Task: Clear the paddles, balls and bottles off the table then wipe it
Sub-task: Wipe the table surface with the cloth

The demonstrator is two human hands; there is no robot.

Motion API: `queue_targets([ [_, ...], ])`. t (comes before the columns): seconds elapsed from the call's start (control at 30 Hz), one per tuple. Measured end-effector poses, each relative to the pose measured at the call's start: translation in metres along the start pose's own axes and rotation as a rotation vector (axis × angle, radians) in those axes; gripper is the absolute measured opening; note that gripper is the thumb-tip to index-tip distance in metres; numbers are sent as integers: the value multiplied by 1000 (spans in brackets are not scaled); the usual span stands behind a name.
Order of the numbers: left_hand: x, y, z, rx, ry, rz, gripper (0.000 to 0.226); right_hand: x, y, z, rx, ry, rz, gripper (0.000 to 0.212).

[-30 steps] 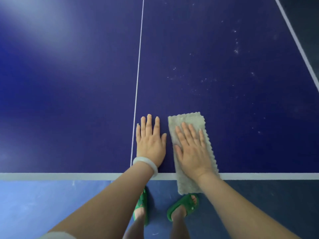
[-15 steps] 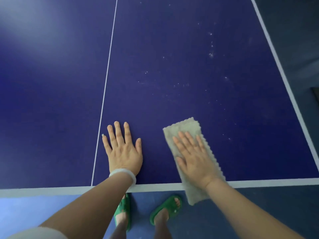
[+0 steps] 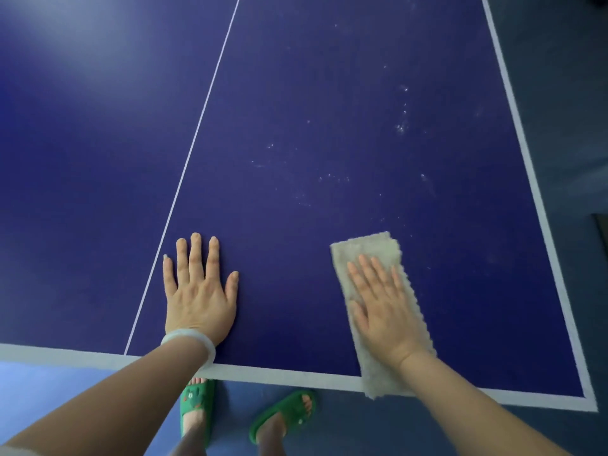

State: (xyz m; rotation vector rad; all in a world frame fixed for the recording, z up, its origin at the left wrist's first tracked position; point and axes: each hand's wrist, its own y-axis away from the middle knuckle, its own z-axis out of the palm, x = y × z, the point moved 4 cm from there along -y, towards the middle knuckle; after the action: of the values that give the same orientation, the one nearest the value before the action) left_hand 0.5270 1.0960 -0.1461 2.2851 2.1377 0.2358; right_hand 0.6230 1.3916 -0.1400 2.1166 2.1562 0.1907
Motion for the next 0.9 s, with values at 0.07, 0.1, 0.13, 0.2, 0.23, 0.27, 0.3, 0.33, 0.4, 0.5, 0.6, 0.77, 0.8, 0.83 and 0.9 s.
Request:
queue_targets([
  [0.07, 0, 0, 0, 3, -12, -6, 72, 20, -4, -1, 3, -57, 342, 63],
  [0.1, 0, 0, 0, 3, -20, -7, 71, 14, -9, -2, 11, -70, 447, 65],
  [0.13, 0, 0, 0, 4, -27, -4, 71, -2, -16, -4, 20, -76, 483, 66],
  [0.2, 0, -1, 1, 8, -37, -3, 70, -47, -37, -9, 53, -105, 325, 65],
  [0.23, 0, -1, 0, 10, -41, -3, 70, -71, -50, -11, 54, -113, 182, 63],
  [0.27, -1, -1, 0, 12, -43, -3, 70, -90, -65, -13, 47, -113, 39, 62],
  [0.3, -1, -1, 0, 14, -47, 0, 70, -105, -81, -15, 41, -113, -82, 61],
  [0.33, -1, -1, 0, 16, -51, 1, 70, -114, -98, -18, 28, -112, -181, 61],
  [0.4, -1, -1, 0, 23, -56, 0, 70, -119, -129, -22, -12, -82, -328, 61],
  [0.5, 0, -1, 0, 30, -45, 2, 70, -82, -168, -29, -11, -63, -273, 61],
  [0.6, -1, -1, 0, 20, -42, 1, 69, -12, -174, -31, -4, -95, 197, 60],
  [0.77, 0, 0, -1, 5, -41, 5, 69, -39, -118, -26, -4, -142, 473, 61],
  [0.8, 0, 0, 0, -2, -42, 9, 69, -63, -110, -24, 2, -131, 394, 61],
  [0.83, 0, -1, 0, -8, -40, 10, 69, -86, -107, -23, 10, -134, 278, 61],
  [0.9, -1, -1, 0, -15, -31, 11, 69, -121, -114, -22, 14, -152, 11, 61],
])
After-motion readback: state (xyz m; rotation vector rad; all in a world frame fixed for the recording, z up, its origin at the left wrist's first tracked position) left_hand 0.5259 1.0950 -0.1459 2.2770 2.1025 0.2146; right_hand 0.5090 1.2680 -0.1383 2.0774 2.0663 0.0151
